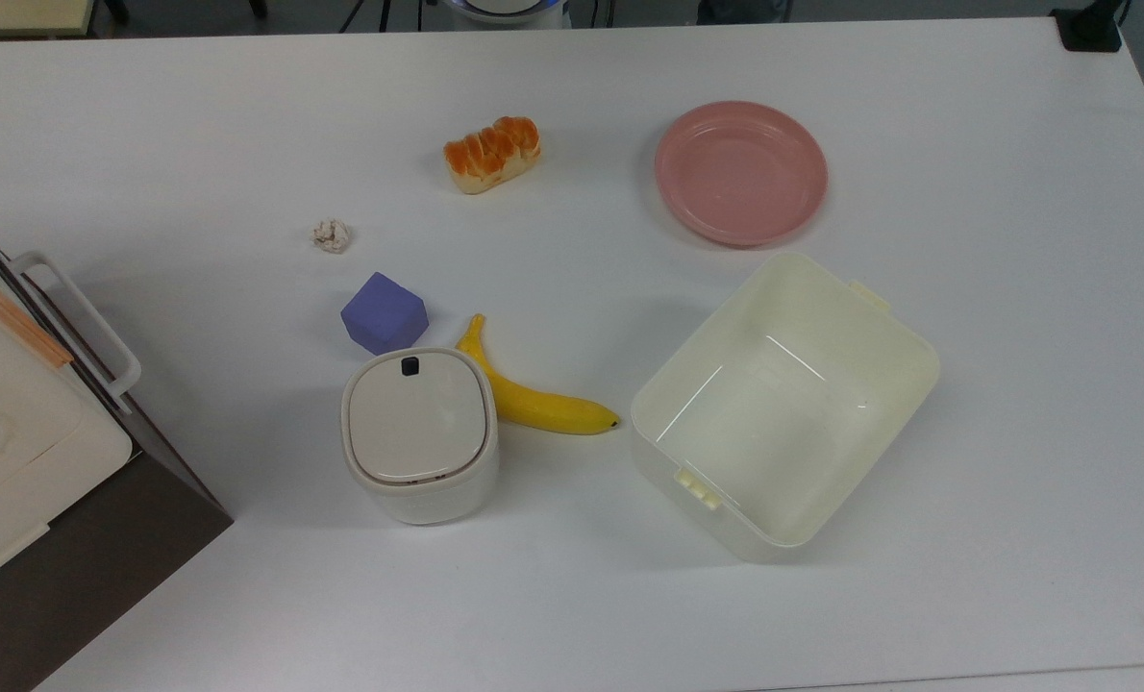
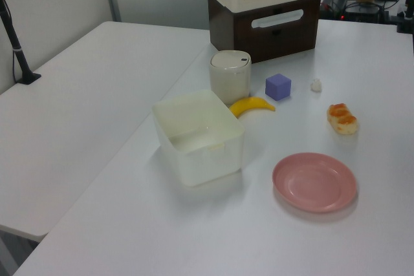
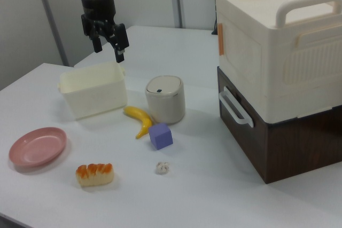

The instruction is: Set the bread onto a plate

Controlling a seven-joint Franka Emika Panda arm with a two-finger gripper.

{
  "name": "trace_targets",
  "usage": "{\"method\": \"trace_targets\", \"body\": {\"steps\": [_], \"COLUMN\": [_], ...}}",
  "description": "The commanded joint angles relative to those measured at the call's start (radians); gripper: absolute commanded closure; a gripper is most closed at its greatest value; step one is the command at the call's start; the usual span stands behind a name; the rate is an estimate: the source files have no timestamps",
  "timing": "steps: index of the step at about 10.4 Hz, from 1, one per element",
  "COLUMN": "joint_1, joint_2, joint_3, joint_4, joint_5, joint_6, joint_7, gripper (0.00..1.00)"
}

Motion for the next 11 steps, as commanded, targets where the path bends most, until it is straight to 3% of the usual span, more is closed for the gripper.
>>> {"method": "trace_targets", "body": {"steps": [1, 6, 11], "joint_1": [0.020, 0.006, 0.009], "joint_2": [0.018, 0.124, 0.127], "joint_3": [-0.007, -0.010, -0.007], "joint_4": [-0.026, -0.027, -0.066], "joint_5": [-0.008, -0.011, -0.019], "joint_6": [0.064, 0.156, 0.128], "joint_7": [-0.024, -0.037, -0.022], "gripper": [0.00, 0.00, 0.00]}}
